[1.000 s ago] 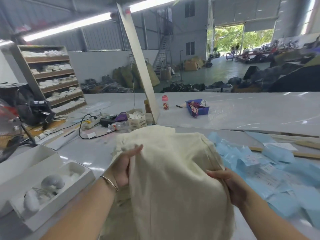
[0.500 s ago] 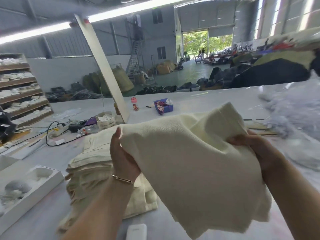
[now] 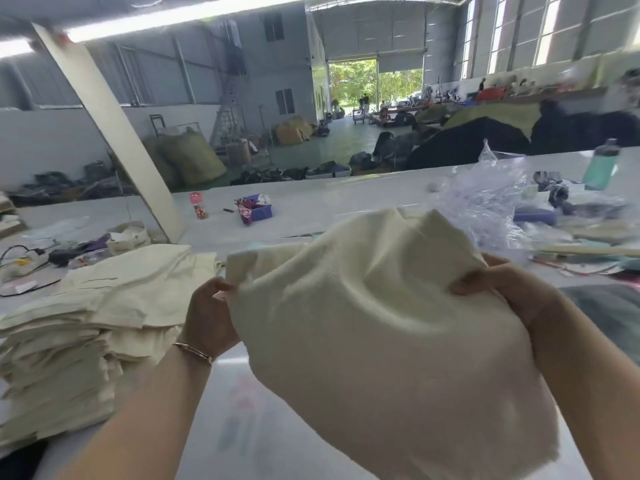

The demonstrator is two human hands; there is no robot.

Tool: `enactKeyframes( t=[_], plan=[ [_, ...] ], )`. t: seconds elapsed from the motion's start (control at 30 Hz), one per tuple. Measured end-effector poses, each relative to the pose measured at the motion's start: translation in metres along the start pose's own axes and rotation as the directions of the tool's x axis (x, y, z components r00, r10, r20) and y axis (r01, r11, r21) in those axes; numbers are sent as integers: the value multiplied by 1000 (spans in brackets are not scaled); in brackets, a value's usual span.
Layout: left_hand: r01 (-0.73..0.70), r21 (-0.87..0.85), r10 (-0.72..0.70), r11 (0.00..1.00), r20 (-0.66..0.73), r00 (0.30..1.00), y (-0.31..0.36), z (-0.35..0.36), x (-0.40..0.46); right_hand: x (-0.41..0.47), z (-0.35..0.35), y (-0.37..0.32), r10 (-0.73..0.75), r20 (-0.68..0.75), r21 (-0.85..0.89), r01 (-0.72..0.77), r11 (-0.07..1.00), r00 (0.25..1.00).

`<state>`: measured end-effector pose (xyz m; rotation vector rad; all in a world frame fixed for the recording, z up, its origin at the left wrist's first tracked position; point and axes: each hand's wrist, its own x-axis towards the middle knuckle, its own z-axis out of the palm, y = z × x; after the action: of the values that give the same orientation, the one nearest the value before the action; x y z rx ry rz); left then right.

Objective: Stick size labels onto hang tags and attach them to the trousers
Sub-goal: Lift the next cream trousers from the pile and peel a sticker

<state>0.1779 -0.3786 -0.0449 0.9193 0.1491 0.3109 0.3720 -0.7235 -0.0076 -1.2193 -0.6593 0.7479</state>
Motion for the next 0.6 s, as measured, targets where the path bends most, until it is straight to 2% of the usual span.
enactKeyframes(
  t=[0.03,0.1,0.13,0.17,0.27,0.33,0.37,0.43,0.5,0.53,0.6],
  plan=[
    [-14,1,14,1000,36,999,-8,5,-3,-7,-12,-9,3,-2,-26,-3,1000,1000],
    [63,-51,-57,997,112,992,-23,18,-2,-19,-34,-27,12,18,-69,-11,998,1000],
    [108,-30,-105,994,82,991,-32,25,-2,-24,-43,-36,25,32,-97,-21,995,999],
    [152,-15,-149,988,122,981,-42,29,-3,-28,-51,-44,40,45,-131,-34,991,998],
    [157,44,-163,987,215,963,-60,43,-2,-35,-68,-62,79,98,-191,-59,980,992],
    [264,226,-297,938,126,947,-63,47,-3,-25,-73,-68,116,135,-225,-83,971,984],
    [293,324,-325,900,49,944,-64,44,-3,-17,-73,-69,151,175,-253,-103,962,973],
    [340,462,-380,819,-9,925,-63,36,-10,4,-64,-64,257,270,-345,-156,926,928],
    [382,478,-395,791,-77,915,-59,19,-20,29,-47,-42,345,238,-568,-158,808,908],
    [387,441,-374,810,-120,920,-57,8,-25,42,-39,-23,318,140,-720,-124,683,938],
    [408,383,-318,829,-278,906,-57,-24,-36,63,-23,26,126,-78,-939,-115,325,989]
  ],
)
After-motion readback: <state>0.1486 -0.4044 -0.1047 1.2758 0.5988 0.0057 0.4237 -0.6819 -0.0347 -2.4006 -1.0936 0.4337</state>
